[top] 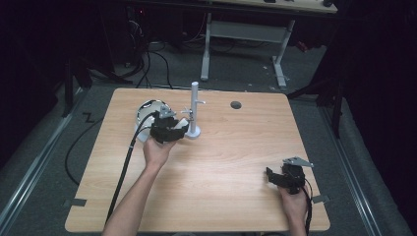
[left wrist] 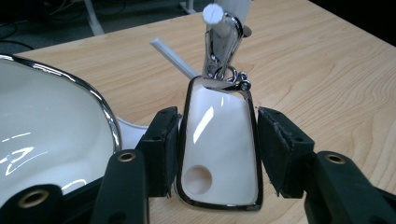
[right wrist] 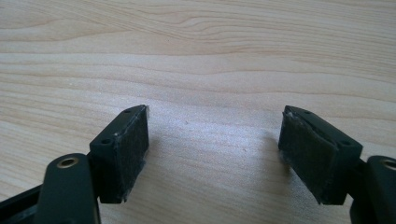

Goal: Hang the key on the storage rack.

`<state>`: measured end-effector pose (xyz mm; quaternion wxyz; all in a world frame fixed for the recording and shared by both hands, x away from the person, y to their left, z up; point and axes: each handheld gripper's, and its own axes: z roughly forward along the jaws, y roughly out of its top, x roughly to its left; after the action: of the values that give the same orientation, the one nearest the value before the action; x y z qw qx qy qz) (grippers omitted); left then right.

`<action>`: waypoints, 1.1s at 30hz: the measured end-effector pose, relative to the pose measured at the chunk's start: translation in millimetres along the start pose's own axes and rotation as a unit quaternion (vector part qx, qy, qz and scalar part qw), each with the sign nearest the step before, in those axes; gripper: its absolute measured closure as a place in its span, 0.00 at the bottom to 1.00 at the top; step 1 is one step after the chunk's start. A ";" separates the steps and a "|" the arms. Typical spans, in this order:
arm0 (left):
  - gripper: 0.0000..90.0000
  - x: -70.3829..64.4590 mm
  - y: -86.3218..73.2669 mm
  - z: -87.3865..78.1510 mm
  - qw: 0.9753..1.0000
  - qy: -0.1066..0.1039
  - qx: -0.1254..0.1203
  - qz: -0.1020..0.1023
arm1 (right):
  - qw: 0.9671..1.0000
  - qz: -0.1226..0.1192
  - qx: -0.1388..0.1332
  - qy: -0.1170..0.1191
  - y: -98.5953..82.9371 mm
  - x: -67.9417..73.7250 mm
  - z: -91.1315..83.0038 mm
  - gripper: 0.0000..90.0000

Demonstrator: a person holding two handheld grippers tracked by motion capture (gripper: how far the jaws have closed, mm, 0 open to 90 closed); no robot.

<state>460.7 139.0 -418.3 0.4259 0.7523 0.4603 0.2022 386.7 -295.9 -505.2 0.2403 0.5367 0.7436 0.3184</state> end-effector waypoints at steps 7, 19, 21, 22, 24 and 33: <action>0.55 0.3 -3.1 6.5 1.000 -0.001 0.013 -0.001 | 1.000 0.000 0.000 0.000 0.0 0.0 0.0 0.27; 0.54 1.4 -6.1 7.5 1.000 -0.001 0.019 -0.007 | 1.000 -0.001 0.000 0.000 0.0 -0.1 0.0 0.27; 0.54 2.1 -7.2 7.6 1.000 -0.001 0.020 -0.011 | 1.000 -0.001 0.000 0.000 0.0 -0.1 0.0 0.27; 0.53 2.1 -7.2 7.6 1.000 -0.001 0.020 -0.011 | 1.000 -0.001 0.000 0.000 0.0 -0.1 0.0 0.27; 0.52 4.0 -8.7 7.8 1.000 -0.001 0.024 -0.015 | 1.000 -0.001 0.000 0.000 0.0 -0.1 0.0 0.27; 0.47 4.4 -7.1 -0.6 1.000 0.000 0.012 -0.015 | 1.000 0.000 0.000 -0.001 0.0 0.2 0.0 0.27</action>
<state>458.8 144.7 -424.3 0.4199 0.7502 0.4742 0.1897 386.7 -295.7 -505.2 0.2407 0.5370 0.7435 0.3178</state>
